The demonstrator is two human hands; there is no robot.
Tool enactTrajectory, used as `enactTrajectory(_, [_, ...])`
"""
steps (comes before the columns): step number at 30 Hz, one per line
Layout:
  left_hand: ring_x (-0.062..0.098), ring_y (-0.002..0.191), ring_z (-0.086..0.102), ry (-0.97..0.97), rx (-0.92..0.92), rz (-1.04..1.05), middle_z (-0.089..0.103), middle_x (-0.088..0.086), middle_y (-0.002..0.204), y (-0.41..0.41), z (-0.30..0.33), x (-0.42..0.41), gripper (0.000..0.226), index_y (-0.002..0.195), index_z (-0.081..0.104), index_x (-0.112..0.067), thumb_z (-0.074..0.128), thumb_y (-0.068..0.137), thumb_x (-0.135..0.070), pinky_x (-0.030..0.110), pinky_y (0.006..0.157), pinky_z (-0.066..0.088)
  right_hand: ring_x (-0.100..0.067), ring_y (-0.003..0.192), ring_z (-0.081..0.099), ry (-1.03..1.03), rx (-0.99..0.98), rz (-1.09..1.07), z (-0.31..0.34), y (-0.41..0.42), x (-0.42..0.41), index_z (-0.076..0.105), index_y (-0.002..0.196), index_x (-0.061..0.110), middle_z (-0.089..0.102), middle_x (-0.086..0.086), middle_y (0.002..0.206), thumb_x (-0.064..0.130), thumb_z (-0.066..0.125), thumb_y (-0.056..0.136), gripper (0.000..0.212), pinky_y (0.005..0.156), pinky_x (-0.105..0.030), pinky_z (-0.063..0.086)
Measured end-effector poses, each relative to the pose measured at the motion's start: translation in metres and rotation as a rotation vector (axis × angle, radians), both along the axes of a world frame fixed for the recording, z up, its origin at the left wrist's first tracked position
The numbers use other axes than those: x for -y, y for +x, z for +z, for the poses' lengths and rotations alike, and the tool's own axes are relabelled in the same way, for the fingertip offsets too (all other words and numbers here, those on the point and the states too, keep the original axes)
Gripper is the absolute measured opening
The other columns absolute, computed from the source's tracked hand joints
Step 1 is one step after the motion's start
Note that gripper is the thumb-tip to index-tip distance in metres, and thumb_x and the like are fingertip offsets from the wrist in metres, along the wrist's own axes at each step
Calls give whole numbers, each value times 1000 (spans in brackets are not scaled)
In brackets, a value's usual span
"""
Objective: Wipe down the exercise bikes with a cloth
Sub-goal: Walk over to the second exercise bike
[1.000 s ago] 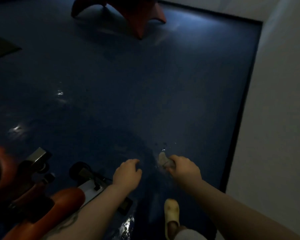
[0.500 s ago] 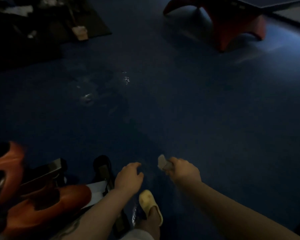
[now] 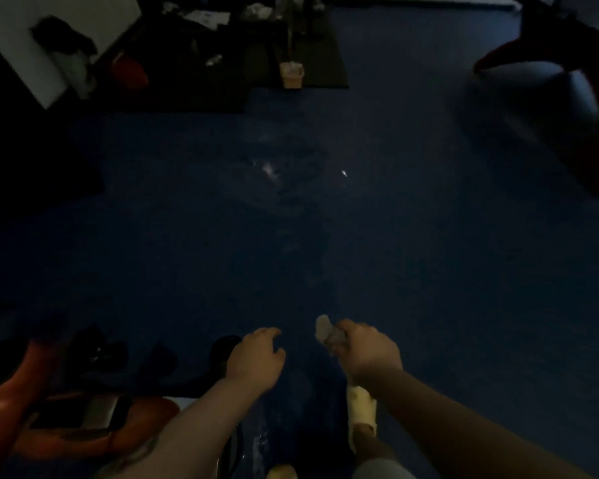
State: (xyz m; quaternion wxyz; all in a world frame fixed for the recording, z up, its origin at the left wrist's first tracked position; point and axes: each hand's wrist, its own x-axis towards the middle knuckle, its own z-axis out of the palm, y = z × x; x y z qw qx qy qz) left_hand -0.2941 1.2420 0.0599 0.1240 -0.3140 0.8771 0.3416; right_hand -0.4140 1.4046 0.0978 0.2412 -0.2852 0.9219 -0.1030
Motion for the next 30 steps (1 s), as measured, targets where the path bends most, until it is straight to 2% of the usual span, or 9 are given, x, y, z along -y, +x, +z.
enactTrajectory(7, [16, 125, 48, -21, -22, 355, 44, -1, 146, -78, 5, 51, 47, 142, 42, -21, 45, 95, -29, 30, 103, 42, -20, 91, 60, 4, -61, 362, 3, -130, 86, 53, 111, 23, 61, -1, 105, 35, 46, 94, 23, 68, -30, 46])
enactTrajectory(12, [17, 125, 49, -32, -43, 610, 46, 0, 145, -105, 17, 87, 47, 140, 46, -20, 48, 94, -28, 28, 101, 41, -20, 89, 60, -5, -84, 588, 15, -188, 167, 55, 107, 20, 62, -2, 102, 35, 46, 94, 22, 68, -32, 49])
enactTrajectory(15, [18, 120, 53, -60, -43, 749, 51, -1, 139, -104, 20, 103, 42, 134, 52, -21, 49, 92, -27, 27, 93, 43, -20, 87, 60, -18, -51, 709, 15, -191, 215, 55, 105, 20, 62, -2, 100, 35, 47, 92, 21, 68, -32, 50])
enactTrajectory(20, [18, 104, 59, -49, 14, 932, 61, 1, 121, -93, 10, 147, 30, 118, 60, -17, 48, 91, -24, 26, 77, 46, -17, 89, 59, -72, -58, 932, 5, -176, 307, 55, 109, 22, 62, 0, 102, 36, 49, 92, 22, 63, -28, 42])
enactTrajectory(23, [20, 97, 61, -16, 24, 1014, 64, 2, 112, -82, 6, 182, 25, 109, 62, -14, 47, 90, -22, 34, 81, 52, -16, 86, 59, -61, -47, 1014, 1, -165, 359, 55, 108, 21, 61, -1, 102, 34, 47, 93, 22, 61, -27, 41])
enactTrajectory(27, [17, 93, 60, -24, 46, 1066, 64, 1, 111, -67, 7, 233, 23, 106, 61, -17, 47, 91, -26, 29, 75, 49, -15, 84, 58, -75, -54, 1099, 1, -153, 426, 55, 109, 21, 61, 0, 101, 33, 47, 94, 21, 60, -26, 40])
enactTrajectory(30, [18, 96, 60, -6, 59, 1119, 63, 1, 114, -60, 10, 270, 26, 111, 61, -16, 45, 92, -25, 29, 78, 50, -15, 84, 58, -53, -57, 1156, 6, -145, 470, 55, 107, 20, 60, 0, 101, 33, 46, 94, 21, 61, -27, 40])
